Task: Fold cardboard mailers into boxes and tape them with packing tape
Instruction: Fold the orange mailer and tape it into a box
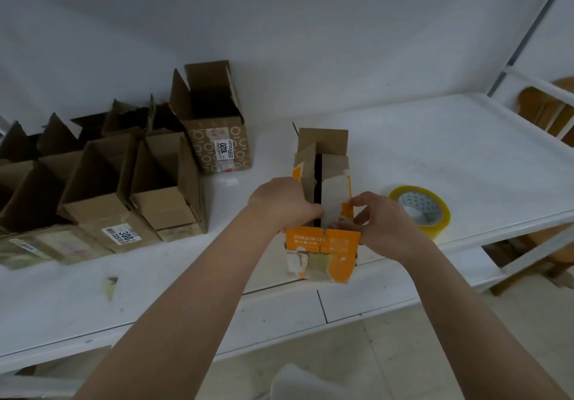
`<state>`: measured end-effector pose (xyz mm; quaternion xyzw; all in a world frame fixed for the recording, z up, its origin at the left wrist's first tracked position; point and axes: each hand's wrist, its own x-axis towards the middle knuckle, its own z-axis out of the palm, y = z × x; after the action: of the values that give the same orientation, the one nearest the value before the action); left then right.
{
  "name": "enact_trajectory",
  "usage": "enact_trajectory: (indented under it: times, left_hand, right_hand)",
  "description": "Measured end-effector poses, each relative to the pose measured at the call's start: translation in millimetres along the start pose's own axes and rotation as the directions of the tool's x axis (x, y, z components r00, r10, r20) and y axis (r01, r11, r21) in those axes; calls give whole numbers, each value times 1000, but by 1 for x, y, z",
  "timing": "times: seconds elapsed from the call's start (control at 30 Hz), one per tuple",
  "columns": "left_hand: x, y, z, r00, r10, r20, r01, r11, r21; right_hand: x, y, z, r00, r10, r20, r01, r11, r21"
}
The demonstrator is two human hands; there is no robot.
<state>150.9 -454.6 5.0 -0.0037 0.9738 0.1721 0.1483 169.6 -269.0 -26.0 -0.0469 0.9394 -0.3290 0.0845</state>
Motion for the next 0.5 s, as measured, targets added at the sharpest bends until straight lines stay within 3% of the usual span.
enact_trajectory:
  times: [0.17, 0.4, 0.5]
  left_hand:
    - [-8, -14, -4, 999, -31, 36, 41, 944, -328]
    - [-22, -22, 1, 996, 87, 9, -82, 963, -258]
    - [-24, -32, 5, 995, 104, 2, -98, 939, -331]
  right_hand:
    - [6, 5, -11, 995, 70, 68, -76, 993, 86]
    - [15, -34, -8, 986, 101, 134, -46, 932, -360]
    - [17, -41, -5, 974, 153, 169, -70, 906, -417]
